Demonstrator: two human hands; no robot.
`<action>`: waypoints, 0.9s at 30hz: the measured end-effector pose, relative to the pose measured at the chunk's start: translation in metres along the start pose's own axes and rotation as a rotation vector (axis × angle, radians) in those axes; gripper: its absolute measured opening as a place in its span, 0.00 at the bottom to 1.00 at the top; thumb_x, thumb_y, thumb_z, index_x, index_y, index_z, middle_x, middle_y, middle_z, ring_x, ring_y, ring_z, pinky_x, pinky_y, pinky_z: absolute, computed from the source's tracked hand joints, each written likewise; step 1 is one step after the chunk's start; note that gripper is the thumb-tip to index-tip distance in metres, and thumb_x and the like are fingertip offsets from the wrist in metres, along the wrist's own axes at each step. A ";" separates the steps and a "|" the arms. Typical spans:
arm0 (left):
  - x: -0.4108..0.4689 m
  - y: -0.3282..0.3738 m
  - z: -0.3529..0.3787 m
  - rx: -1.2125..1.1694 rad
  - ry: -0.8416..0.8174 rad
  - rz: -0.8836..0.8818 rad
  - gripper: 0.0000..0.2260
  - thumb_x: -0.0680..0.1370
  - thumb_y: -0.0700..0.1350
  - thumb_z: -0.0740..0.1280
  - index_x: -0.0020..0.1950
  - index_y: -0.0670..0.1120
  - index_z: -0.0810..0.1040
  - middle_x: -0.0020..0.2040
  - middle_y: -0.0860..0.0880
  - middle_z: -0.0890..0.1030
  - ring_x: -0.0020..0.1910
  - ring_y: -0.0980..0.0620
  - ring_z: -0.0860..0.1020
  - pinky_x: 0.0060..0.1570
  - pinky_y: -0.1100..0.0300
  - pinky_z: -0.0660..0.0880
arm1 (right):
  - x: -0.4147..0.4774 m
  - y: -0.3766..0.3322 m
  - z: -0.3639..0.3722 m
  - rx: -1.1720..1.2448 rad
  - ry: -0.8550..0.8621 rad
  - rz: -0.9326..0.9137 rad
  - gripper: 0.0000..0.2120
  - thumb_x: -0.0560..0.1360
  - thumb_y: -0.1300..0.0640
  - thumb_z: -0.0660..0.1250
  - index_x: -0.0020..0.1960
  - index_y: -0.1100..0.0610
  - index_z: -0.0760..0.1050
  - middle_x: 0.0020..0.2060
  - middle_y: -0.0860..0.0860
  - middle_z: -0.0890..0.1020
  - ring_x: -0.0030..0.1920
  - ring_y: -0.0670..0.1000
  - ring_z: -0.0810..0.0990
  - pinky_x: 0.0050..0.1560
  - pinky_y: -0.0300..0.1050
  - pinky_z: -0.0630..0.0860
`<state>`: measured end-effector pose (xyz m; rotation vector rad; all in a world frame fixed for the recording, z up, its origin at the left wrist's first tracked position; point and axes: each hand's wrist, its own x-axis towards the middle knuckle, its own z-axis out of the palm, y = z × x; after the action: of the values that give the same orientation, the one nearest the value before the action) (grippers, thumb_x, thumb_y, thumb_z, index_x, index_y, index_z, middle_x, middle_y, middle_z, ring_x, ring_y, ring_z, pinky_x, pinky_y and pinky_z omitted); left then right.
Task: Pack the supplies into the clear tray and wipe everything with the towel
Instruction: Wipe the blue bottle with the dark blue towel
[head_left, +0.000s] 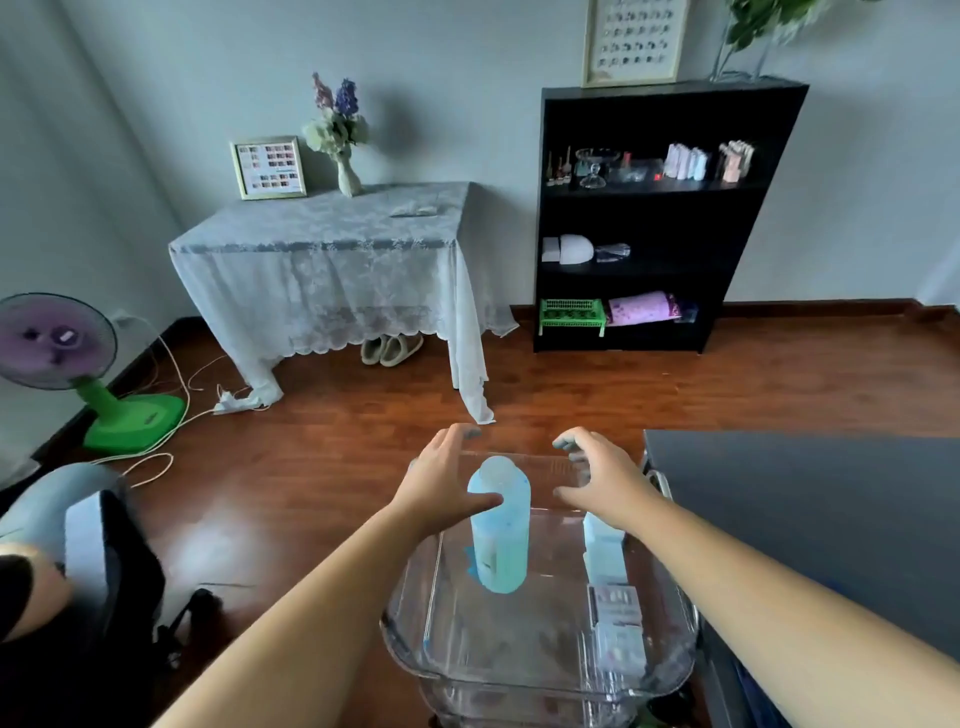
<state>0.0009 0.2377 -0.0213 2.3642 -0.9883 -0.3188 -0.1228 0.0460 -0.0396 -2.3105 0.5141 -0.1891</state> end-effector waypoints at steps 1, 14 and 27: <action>0.008 0.008 -0.005 0.047 -0.023 0.054 0.37 0.65 0.56 0.75 0.69 0.53 0.63 0.68 0.53 0.69 0.65 0.51 0.69 0.64 0.53 0.70 | -0.001 0.001 -0.009 -0.010 0.024 -0.001 0.23 0.67 0.56 0.75 0.58 0.45 0.69 0.58 0.45 0.73 0.59 0.46 0.73 0.52 0.43 0.74; 0.051 0.176 0.128 0.321 -0.390 0.621 0.33 0.71 0.56 0.71 0.72 0.52 0.62 0.71 0.50 0.66 0.69 0.48 0.66 0.66 0.51 0.64 | -0.128 0.117 -0.110 -0.155 0.225 0.423 0.21 0.71 0.56 0.71 0.62 0.51 0.70 0.63 0.48 0.73 0.61 0.49 0.74 0.58 0.43 0.71; 0.022 0.184 0.232 0.600 -0.615 0.625 0.34 0.70 0.61 0.70 0.71 0.50 0.63 0.67 0.48 0.70 0.65 0.45 0.70 0.64 0.47 0.69 | -0.191 0.184 -0.085 -0.179 -0.011 0.654 0.38 0.71 0.51 0.70 0.76 0.53 0.55 0.75 0.51 0.59 0.73 0.54 0.57 0.70 0.48 0.63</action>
<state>-0.1864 0.0236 -0.1058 2.3063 -2.3094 -0.5747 -0.3773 -0.0465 -0.1063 -2.1779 1.2832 0.1935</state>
